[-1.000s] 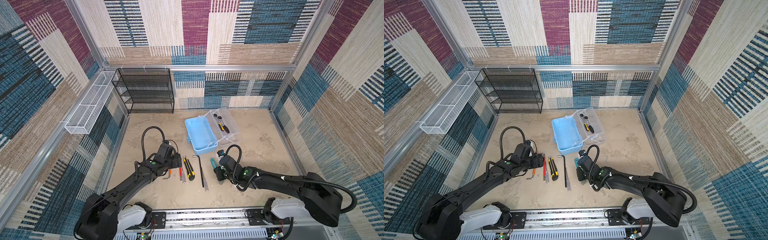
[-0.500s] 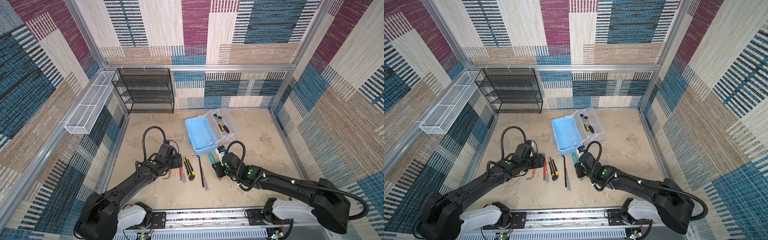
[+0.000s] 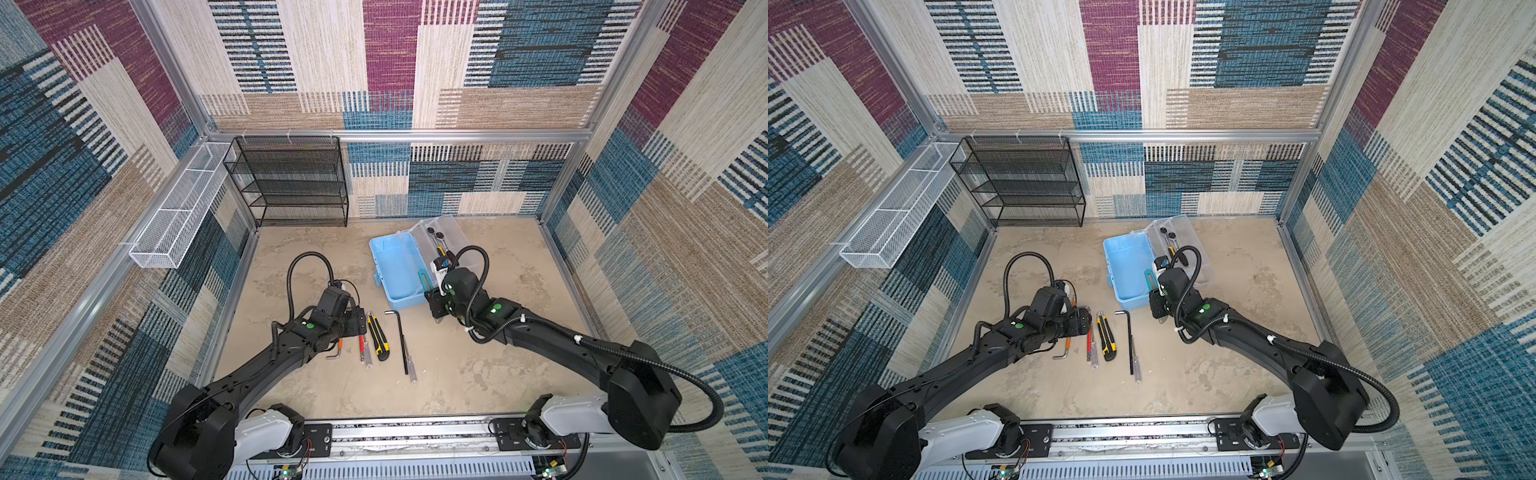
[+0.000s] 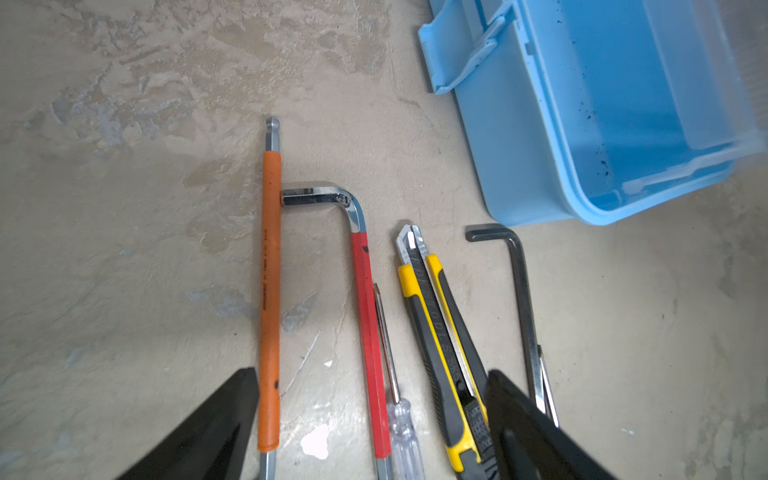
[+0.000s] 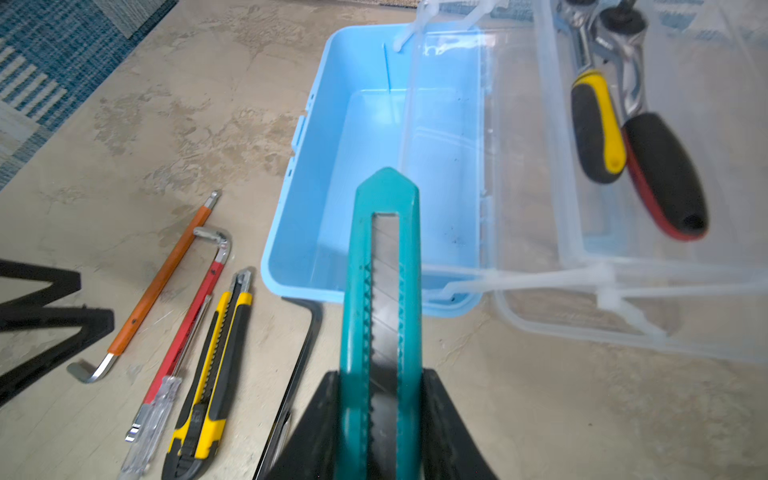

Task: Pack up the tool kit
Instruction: 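Lift the teal utility knife and carry it over the blue box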

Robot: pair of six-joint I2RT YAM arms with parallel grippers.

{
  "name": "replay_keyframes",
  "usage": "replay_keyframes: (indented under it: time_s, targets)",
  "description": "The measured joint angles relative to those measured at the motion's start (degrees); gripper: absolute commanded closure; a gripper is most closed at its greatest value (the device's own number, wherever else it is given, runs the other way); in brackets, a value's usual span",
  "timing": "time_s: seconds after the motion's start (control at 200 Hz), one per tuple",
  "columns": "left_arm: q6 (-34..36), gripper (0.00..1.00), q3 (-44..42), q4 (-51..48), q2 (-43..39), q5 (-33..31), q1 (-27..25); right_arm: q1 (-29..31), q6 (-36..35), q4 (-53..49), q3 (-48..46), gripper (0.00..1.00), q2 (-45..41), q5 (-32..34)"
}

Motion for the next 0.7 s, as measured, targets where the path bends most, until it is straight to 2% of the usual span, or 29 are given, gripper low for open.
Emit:
replay_keyframes:
  time_s: [0.265,0.696]
  targets:
    - [0.0,0.11,0.0,0.0,0.2,0.0,-0.6,-5.4,-4.9,-2.0,14.6,0.81,12.9,0.3]
    - [0.6,0.09,0.0,-1.1,-0.3,0.0,-0.9,-8.3,-9.8,-6.1,34.5,0.82,32.2,0.5]
